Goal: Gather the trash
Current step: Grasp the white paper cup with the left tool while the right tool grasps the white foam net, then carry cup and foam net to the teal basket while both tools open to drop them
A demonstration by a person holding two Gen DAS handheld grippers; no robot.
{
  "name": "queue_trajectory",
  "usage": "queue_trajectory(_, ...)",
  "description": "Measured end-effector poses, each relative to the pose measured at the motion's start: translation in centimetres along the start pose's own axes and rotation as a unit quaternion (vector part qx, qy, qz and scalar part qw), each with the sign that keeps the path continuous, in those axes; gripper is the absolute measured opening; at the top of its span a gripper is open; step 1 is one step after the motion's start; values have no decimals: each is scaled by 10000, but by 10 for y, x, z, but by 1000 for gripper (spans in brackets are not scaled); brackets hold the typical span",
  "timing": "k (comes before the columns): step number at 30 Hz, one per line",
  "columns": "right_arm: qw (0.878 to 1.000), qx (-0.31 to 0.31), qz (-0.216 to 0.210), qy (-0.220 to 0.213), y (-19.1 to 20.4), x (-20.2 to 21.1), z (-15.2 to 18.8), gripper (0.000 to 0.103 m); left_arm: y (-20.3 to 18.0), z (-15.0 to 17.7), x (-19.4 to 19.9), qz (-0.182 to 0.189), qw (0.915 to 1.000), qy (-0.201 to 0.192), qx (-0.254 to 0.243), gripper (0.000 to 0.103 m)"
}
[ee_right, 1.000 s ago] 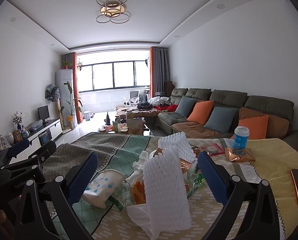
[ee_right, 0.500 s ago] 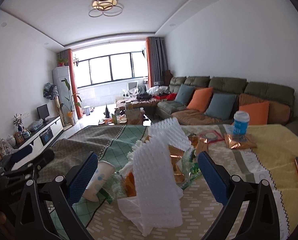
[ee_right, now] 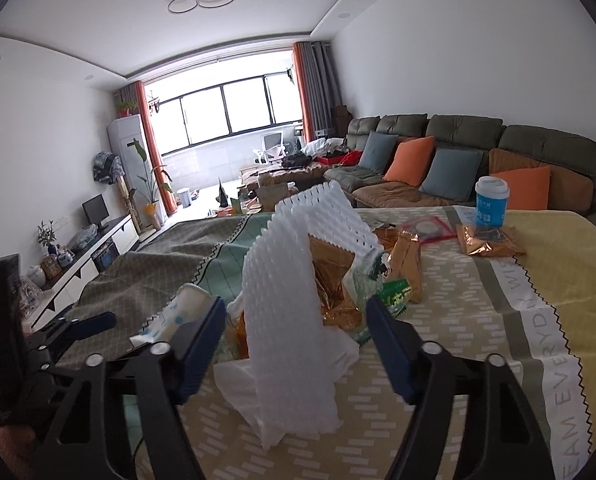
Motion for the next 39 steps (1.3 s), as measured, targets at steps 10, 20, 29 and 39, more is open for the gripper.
queue_trajectory(10, 9989, -58, -441, 115, 0, -3, 1, 14, -4, 9, -8, 552, 9978, 326, 146, 59)
queue_trajectory(20, 9967, 213, -762, -206, 7, 14, -23, 12, 5, 3, 14, 598, 9979, 144, 220, 57)
queue_trajectory(29, 9900, 302, -1299, -458, 36, 17, -51, 12, 35, -9, 50, 509, 9976, -149, 445, 57)
queue_trajectory(39, 9708, 544, -2317, -309, 105, -21, -72, 12, 104, -23, 104, -248, 9938, -655, 859, 57)
Point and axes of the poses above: each gripper's, at about its wrist camera, not at the fingertips, and x roughly against the way its jaws point, y to its left, z to its underside, the point moved 8 cm from there along -x, roughly the way its jaws point, and after that the axes turned 12 degrees about x, right-handed, at the moved point
